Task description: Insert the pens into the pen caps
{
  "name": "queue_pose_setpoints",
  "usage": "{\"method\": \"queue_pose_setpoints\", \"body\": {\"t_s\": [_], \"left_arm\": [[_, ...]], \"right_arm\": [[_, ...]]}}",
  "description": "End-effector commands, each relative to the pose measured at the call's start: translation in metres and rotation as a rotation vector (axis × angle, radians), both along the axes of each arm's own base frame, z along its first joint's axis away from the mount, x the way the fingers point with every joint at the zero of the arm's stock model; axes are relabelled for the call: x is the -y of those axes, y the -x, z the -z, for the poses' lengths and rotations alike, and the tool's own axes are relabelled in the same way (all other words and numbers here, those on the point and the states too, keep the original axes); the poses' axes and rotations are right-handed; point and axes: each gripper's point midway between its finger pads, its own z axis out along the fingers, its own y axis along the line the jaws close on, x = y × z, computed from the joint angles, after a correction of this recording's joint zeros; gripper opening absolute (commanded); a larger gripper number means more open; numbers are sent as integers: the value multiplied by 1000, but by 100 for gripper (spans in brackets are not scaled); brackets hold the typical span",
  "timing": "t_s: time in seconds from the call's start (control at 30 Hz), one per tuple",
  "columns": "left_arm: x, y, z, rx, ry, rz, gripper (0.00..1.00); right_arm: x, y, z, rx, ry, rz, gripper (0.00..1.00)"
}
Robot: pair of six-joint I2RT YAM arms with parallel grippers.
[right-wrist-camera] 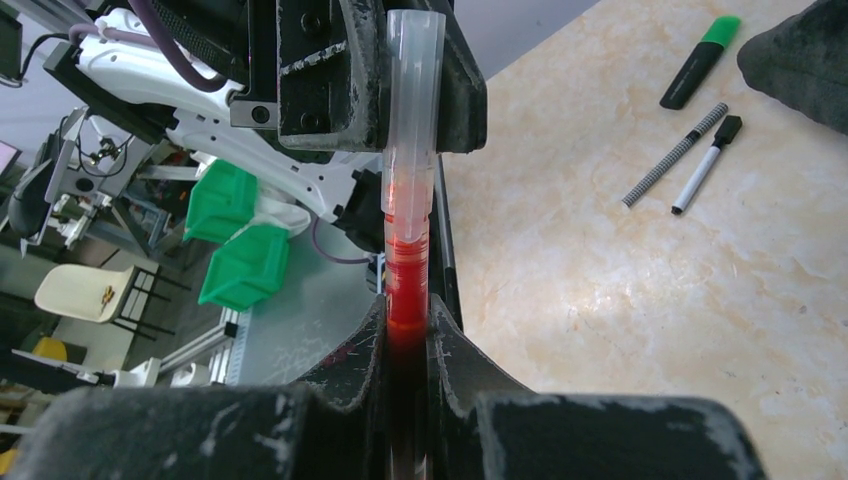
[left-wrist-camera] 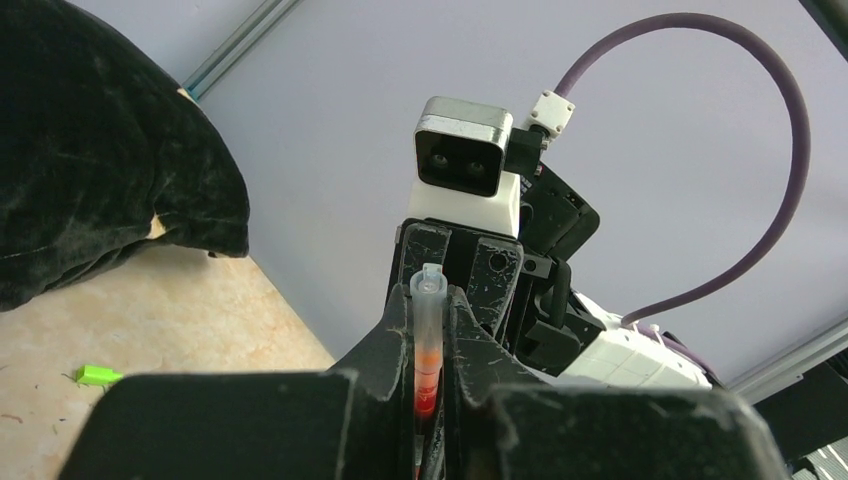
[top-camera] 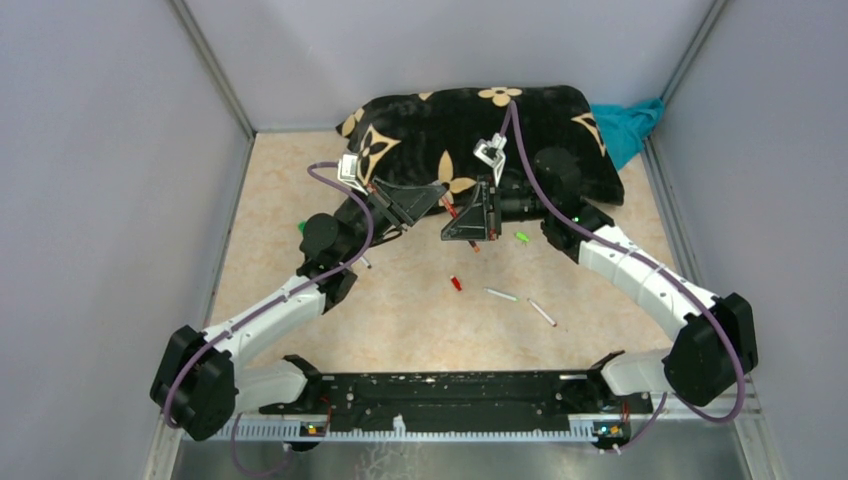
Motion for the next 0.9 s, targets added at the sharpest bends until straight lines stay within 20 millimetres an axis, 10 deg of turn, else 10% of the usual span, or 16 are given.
{"method": "queue_pose_setpoints", "body": {"t_s": [0.0,0.37,0.87], "left_arm": [[2,8,-1,15,-6,12,0],[16,13,-16,102,-40,83,0],[64,70,82,-11,-380,343,0]], "right_arm": [[-2,-9,-32,109,-62,30,0],[-2,-11,-43,120,-81,32,0],[-10,-59,-104,258,-138,99,0]]}}
